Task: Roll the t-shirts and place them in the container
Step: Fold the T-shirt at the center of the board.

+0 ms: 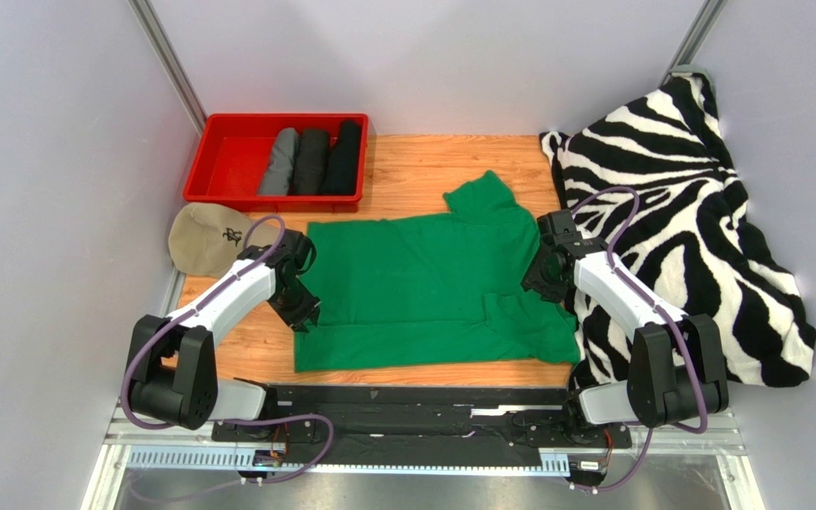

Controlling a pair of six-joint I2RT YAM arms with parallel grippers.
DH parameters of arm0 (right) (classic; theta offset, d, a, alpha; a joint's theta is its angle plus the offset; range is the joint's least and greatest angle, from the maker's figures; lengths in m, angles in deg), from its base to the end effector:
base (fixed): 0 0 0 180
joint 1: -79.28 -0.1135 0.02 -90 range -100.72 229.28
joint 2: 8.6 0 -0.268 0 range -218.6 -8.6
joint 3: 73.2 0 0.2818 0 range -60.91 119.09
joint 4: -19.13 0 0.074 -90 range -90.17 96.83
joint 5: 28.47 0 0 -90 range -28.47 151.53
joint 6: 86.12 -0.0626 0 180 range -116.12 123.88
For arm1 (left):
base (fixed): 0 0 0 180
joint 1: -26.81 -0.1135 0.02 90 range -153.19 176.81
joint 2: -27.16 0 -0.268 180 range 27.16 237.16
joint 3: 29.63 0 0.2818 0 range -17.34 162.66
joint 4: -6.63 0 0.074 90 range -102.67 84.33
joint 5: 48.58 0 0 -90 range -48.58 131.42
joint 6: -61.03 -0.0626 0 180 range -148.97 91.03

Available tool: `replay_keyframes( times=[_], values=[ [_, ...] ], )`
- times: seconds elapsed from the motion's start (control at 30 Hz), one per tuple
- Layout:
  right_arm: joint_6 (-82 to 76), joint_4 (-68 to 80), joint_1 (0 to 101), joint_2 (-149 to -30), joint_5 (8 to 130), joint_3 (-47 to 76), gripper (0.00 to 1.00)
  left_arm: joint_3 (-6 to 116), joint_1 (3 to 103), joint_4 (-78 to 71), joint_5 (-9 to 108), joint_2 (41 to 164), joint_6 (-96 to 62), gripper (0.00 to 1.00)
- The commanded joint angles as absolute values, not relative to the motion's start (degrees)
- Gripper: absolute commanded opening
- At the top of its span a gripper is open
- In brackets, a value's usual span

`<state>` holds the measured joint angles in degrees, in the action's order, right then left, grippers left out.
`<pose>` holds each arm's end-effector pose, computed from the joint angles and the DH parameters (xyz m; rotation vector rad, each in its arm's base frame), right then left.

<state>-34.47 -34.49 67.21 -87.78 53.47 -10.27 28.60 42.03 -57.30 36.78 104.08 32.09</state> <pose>0.2825 0.0514 0.1702 0.6621 2.6843 0.0328 0.2366 -0.0591 0.1490 -1.1718 2.7512 -0.0238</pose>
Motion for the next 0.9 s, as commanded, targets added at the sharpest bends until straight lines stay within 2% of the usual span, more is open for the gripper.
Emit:
replay_keyframes(
  times=[0.0, 0.23, 0.4, 0.6, 0.73, 0.8, 0.87],
  values=[
    [-35.3, -32.8, 67.2, -86.1, 53.3, -10.9, 0.43, 28.2, 42.3, -56.9, 36.0, 105.9, 34.0, 0.34],
    [-35.2, -32.4, 67.2, -85.5, 52.9, -12.0, 0.43, 28.3, 42.3, -56.5, 33.6, 109.0, 33.6, 0.37],
    [-35.1, -32.1, 67.2, -85.2, 52.8, -12.7, 0.43, 27.4, 42.3, -56.9, 32.1, 109.8, 33.5, 0.34],
    [-35.3, -31.6, 67.2, -84.8, 53.4, -13.6, 0.43, 27.1, 42.2, -58.2, 29.0, 109.6, 33.2, 0.19],
    [-35.4, -31.1, 67.2, -84.9, 53.9, -14.0, 0.43, 27.5, 41.7, -57.9, 29.7, 109.6, 31.7, 0.03],
    [-35.2, -31.1, 67.2, -84.6, 53.9, -14.1, 0.43, 28.2, 41.8, -58.0, 30.4, 108.7, 30.3, 0.05],
    [-35.1, -31.2, 67.2, -84.5, 53.9, -13.7, 0.43, 28.8, 41.8, -58.4, 30.5, 106.3, 29.8, 0.13]
  ],
)
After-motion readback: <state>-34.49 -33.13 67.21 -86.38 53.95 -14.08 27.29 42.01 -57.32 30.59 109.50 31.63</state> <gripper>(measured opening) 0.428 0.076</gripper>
